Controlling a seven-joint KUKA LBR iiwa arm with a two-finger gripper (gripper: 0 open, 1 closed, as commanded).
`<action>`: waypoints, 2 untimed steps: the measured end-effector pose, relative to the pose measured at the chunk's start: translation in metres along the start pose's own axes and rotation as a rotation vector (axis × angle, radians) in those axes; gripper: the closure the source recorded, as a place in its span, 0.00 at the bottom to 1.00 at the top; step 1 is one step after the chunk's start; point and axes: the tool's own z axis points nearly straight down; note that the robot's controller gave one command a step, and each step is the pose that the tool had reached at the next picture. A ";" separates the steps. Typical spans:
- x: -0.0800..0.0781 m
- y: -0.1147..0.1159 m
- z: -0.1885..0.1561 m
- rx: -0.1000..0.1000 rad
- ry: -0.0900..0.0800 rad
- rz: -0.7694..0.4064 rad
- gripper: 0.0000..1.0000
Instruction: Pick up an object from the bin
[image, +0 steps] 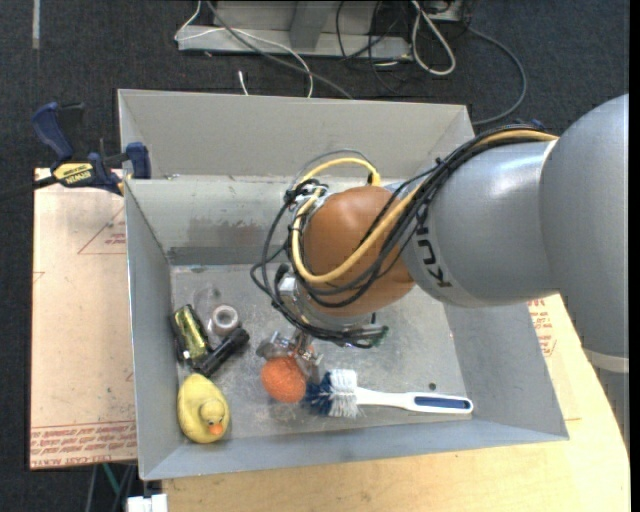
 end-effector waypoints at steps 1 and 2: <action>-0.002 0.009 0.003 -0.001 0.000 0.022 1.00; -0.002 0.044 -0.009 -0.004 0.000 -0.068 1.00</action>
Offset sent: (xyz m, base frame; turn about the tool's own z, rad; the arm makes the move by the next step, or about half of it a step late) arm -0.0369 0.0263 0.0088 -0.0720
